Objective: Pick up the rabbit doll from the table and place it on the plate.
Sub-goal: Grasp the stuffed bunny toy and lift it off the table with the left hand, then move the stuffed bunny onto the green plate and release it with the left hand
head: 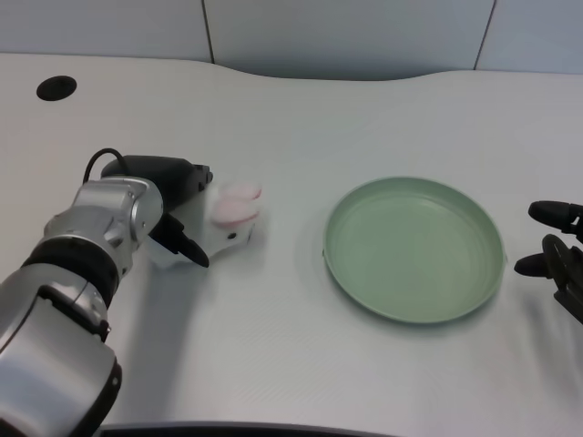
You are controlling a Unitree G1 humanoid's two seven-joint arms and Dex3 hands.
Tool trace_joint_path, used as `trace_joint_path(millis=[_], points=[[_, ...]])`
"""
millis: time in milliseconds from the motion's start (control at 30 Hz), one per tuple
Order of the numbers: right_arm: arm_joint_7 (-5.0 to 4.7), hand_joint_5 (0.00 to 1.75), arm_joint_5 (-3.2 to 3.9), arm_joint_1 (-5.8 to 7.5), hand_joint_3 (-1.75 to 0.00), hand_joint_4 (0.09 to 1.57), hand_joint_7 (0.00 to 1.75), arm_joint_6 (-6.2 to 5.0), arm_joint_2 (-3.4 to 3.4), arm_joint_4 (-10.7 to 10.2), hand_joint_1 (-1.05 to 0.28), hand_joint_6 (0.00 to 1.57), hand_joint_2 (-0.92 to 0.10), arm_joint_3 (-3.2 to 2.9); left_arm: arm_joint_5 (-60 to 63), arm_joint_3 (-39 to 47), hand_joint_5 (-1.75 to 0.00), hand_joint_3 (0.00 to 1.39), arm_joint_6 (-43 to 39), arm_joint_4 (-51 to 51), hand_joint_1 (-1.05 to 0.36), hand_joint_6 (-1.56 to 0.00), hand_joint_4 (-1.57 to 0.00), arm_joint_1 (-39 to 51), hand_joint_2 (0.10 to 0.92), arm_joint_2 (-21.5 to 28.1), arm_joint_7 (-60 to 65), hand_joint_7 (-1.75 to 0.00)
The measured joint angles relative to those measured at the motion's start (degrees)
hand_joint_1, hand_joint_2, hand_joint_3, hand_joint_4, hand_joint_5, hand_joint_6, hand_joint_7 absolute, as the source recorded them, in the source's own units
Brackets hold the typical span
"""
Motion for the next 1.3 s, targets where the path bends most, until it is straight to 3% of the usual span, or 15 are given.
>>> trace_joint_path(millis=[100,167,200,300,500,567,633,733,800,900,967,1167,1233,1267,1300], points=[[0.03,1.32,0.06,0.25,-0.5,0.34,0.85,-0.02,0.0,0.0,-0.3,0.4,-0.92,-0.04,0.9,-0.9,-0.31,0.0,0.2,0.1,-0.49,-0.52,-0.31,0.4,0.753,-0.6,3.3,-0.09],[-0.02,1.31,0.06,0.54,-0.5,0.35,0.85,-0.03,0.01,-0.1,-0.29,0.4,-0.92,-0.05,1.1,-1.2,-0.67,0.0,-0.3,0.2,-0.42,-0.63,-0.25,0.6,0.76,-0.7,5.5,-0.1],[-0.07,1.31,0.08,0.8,-0.5,0.35,0.84,-0.03,0.02,-0.4,-0.29,0.4,-0.92,-0.05,1.3,-1.3,-0.99,0.0,-0.6,0.2,-0.37,-0.68,-0.22,0.8,0.766,-0.7,6.7,-0.2],[-0.07,1.31,0.26,1.55,-0.5,0.36,0.84,-0.03,0.07,-1.3,-0.3,0.4,-0.92,-0.05,2.3,-2.0,-1.38,0.0,-1.8,0.3,-0.31,-0.49,-0.24,1.7,0.818,-0.6,10.6,-0.84],[-0.09,1.25,0.59,1.97,-0.5,0.4,0.8,-0.04,0.08,-1.4,-0.29,0.41,-0.92,-0.07,2.3,-2.2,-1.69,0.01,-4.2,0.4,-0.24,-0.41,-0.38,2.5,0.887,0.0,16.9,-1.42],[0.28,1.25,0.84,2.05,-0.51,0.41,0.8,-0.19,0.08,-1.4,-0.29,0.42,-0.92,-0.08,2.2,-1.8,-1.73,0.01,-4.7,0.4,-0.23,-0.4,-0.41,2.9,0.903,0.1,18.5,-1.52],[0.54,1.26,0.97,2.06,-0.51,0.42,0.8,-0.22,0.08,-1.4,-0.29,0.42,-0.92,-0.09,2.4,-2.0,-1.74,0.01,-4.8,0.6,-0.2,-0.44,-0.6,3.2,0.907,0.1,19.9,-1.7],[0.54,1.25,0.97,2.06,-0.51,0.4,0.79,-0.22,0.07,-1.4,-0.28,0.42,-0.92,-0.09,2.9,-2.4,-1.75,0.09,-4.8,0.6,-0.22,-0.5,-0.72,3.2,0.918,0.1,21.4,-1.73],[0.55,1.25,0.97,2.06,-0.51,0.4,0.79,-0.25,0.06,-1.3,-0.29,0.43,-0.92,-0.1,2.8,-2.2,-1.75,0.14,-4.8,0.6,-0.24,-0.57,-0.73,3.2,0.92,0.1,22.0,-1.55],[0.65,1.25,0.97,2.06,-0.51,0.4,0.79,-0.25,0.04,-1.2,-0.29,0.43,-0.92,-0.11,1.7,-0.5,-1.75,0.18,-4.3,0.6,-0.22,-0.53,-0.69,3.2,0.918,0.1,22.3,-1.67],[0.57,1.24,0.95,2.06,-0.51,0.4,0.79,-0.25,0.03,-1.2,-0.3,0.43,-0.92,-0.11,-0.5,1.9,-1.68,0.14,-3.0,0.6,-0.25,-0.61,-0.66,3.2,0.92,-0.2,22.4,-1.33],[-0.19,1.24,0.94,2.06,-0.5,0.39,0.78,0.35,0.0,-1.5,-0.31,0.44,-0.92,-0.1,-3.9,5.8,-1.75,0.12,-1.3,0.6,-0.21,-0.61,-0.63,3.1,0.921,-1.1,21.1,-1.39],[0.0,1.25,0.98,2.01,-0.5,0.39,0.78,0.39,-0.02,-1.4,-0.3,0.44,-0.92,-0.12,-4.9,6.9,-1.44,0.14,-1.1,0.6,-0.2,-0.6,-0.56,2.7,0.921,-1.4,19.2,-0.97],[0.16,1.26,0.99,1.93,-0.5,0.39,0.78,0.31,-0.03,-1.2,-0.3,0.44,-0.92,-0.13,-5.6,7.6,-1.37,0.14,-1.1,0.6,-0.2,-0.6,-0.55,2.2,0.921,-1.6,18.1,-0.89],[0.32,1.26,0.99,1.87,-0.5,0.39,0.78,0.11,-0.03,-1.0,-0.3,0.44,-0.92,-0.14,-6.3,8.3,-1.44,0.11,-1.0,0.6,-0.2,-0.63,-0.57,1.6,0.915,-1.8,17.0,-1.05]])
